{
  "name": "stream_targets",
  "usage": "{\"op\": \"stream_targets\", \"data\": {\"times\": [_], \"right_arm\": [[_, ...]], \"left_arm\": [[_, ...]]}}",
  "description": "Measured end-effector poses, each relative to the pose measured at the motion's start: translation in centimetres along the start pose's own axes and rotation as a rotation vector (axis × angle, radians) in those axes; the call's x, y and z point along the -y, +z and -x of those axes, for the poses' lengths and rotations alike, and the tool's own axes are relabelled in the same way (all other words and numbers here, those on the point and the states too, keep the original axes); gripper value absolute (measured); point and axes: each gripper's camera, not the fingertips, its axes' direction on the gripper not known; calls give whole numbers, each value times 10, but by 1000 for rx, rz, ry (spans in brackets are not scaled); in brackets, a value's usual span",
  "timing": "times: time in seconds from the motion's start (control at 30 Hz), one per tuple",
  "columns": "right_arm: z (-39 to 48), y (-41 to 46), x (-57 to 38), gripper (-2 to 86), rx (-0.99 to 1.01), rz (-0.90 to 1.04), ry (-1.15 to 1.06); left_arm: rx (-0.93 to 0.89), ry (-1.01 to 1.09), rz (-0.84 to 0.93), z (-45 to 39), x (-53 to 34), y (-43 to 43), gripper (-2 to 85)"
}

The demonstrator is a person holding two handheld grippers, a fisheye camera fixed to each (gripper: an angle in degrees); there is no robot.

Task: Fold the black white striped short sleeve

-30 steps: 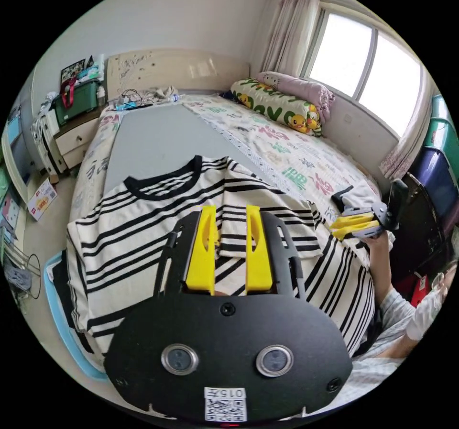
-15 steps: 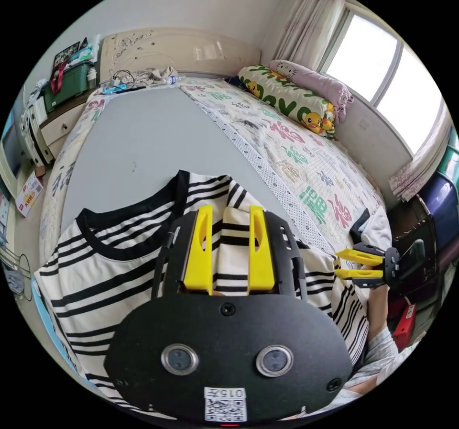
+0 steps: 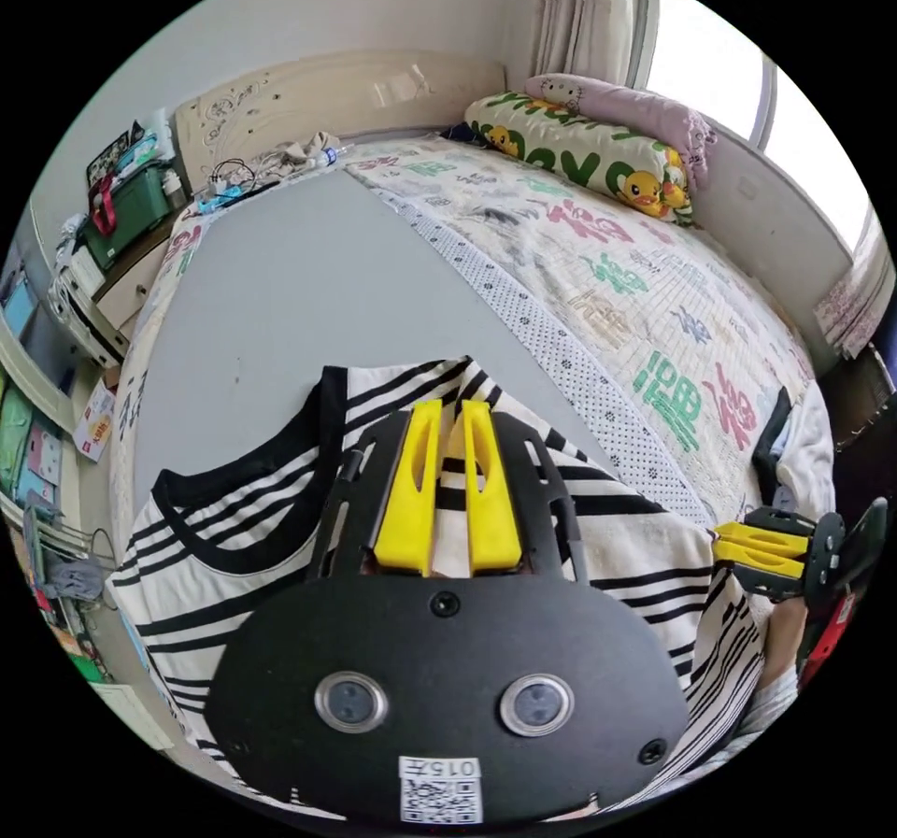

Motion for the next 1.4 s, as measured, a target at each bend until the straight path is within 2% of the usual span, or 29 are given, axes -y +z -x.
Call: {"op": "stream_targets", "data": {"times": [0.13, 0.23, 0.3, 0.4, 0.63, 0.77, 0.87, 0.97, 1.17, 1.33, 1.4], "right_arm": [[-11, -10, -3, 53, 41, -75, 12], [-10, -12, -2, 58, 66, -126, -17], [-3, -1, 5, 61, 50, -74, -48], [7, 15, 14, 60, -23, -2, -61], [13, 22, 18, 51, -105, -2, -57], [2, 20, 20, 60, -55, -11, -40], [-3, 17, 19, 10, -35, -14, -48], [-12, 16, 20, -3, -26, -5, -19], [-51, 13, 17, -4, 147, 20, 81], [-71, -4, 2, 41, 229, -44, 122], [-77, -27, -14, 69, 210, -118, 140]], "left_arm": [[-120, 27, -114, 0, -19, -58, 64], [-316, 200, -111, -35, -62, -105, 70], [-400, 355, -90, -82, -116, -131, 73], [-400, 459, -78, -129, -163, -142, 70], [-327, 529, -43, -176, -181, -116, 64], [-281, 573, -33, -196, -191, -118, 60], [-224, 609, -12, -214, -200, -119, 36], [-216, 651, -26, -226, -212, -126, 17], [-203, 684, -23, -241, -235, -130, 7], [-265, 600, -67, -218, -246, -147, 23], [-256, 435, -185, -164, -246, -179, 39]]}}
